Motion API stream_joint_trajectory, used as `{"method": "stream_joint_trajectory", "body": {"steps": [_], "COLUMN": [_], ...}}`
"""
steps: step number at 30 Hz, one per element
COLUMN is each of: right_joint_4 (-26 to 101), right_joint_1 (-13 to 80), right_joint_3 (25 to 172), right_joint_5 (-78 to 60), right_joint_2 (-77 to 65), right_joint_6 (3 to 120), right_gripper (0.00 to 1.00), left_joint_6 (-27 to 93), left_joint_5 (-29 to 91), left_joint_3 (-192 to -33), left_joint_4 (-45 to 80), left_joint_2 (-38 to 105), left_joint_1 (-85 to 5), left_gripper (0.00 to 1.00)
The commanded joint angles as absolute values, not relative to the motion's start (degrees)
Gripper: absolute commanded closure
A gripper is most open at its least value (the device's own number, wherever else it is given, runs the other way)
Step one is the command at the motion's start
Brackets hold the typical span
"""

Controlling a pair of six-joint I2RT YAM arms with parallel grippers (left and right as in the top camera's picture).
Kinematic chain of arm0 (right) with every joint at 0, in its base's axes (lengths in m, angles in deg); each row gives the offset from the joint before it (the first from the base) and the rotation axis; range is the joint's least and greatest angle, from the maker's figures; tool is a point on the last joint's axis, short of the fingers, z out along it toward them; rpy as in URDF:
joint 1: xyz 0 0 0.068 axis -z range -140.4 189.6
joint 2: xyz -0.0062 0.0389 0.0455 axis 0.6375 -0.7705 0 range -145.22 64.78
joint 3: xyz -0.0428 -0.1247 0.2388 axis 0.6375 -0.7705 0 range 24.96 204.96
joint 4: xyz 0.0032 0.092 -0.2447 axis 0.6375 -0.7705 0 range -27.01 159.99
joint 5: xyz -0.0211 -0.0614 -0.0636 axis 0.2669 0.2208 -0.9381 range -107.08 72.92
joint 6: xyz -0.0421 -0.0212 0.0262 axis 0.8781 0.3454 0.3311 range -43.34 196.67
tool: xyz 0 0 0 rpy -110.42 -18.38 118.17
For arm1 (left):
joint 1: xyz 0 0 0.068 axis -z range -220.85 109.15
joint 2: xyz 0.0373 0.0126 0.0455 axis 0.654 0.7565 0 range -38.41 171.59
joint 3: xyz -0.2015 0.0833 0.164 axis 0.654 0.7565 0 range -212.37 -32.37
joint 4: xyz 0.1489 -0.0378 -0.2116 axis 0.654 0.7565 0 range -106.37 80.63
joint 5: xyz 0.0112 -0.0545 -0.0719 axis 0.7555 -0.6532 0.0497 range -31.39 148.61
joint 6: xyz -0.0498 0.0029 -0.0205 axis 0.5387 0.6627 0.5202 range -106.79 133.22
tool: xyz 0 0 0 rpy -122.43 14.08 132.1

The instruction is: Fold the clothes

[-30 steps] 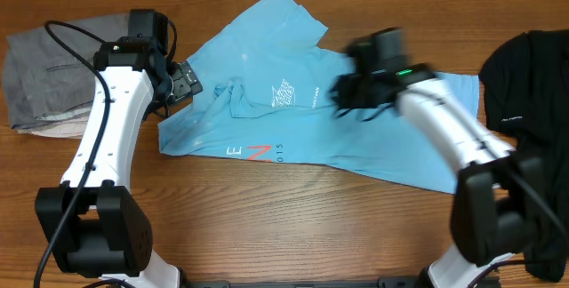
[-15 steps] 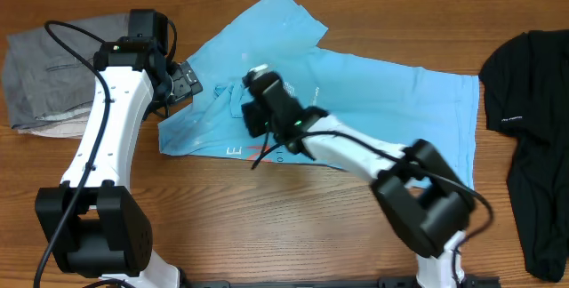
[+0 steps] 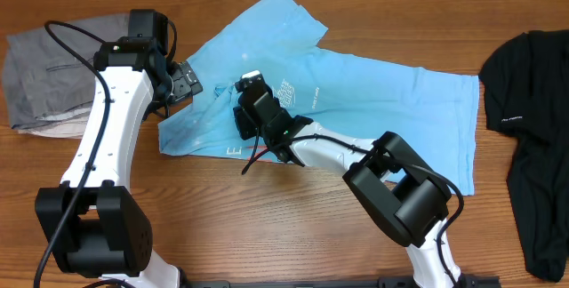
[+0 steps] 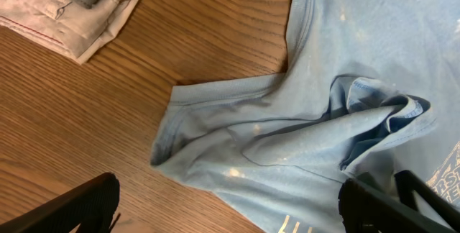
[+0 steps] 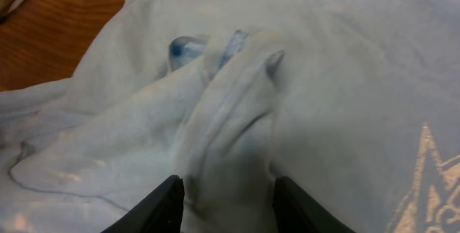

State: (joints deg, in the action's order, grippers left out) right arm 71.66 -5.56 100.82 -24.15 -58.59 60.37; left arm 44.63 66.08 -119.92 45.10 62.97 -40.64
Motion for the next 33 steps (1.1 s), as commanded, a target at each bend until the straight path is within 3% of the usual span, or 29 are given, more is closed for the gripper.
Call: {"method": "stream_joint_trajectory", "body": {"steps": [1, 25, 29, 31, 33], "right_joint_4": [71.73, 75.75, 76.71, 77.50, 78.30], "right_joint_1": [-7.09, -7.90, -7.90, -7.90, -7.79], "right_joint_3": [101.54, 101.54, 101.58, 101.60, 101.60], "right_joint_5": [-25.68, -29.68, -29.96, -29.96, -30.16], "right_joint_2": [-58.70, -62.48, -62.41, -62.04, -61.21], "right_joint_6": [60.11, 60.09, 60.09, 60.11, 60.13], "right_gripper": [0.55, 0.57, 0.72, 0.92, 0.96], "left_joint_6": [44.96, 44.96, 44.96, 44.96, 44.96], "left_joint_5": [66.05, 66.05, 66.05, 66.05, 66.05], "left_joint_3": [-120.59, -120.59, -120.59, -120.59, -120.59], "left_joint_4": [45.06, 45.06, 45.06, 45.06, 45.06], "left_joint_2": [63.63, 63.63, 63.63, 63.63, 63.63], "left_joint_1": [-41.16, -41.16, -41.16, -41.16, -41.16], "left_gripper": [0.00, 0.00, 0.00, 0.00, 0.00]}}
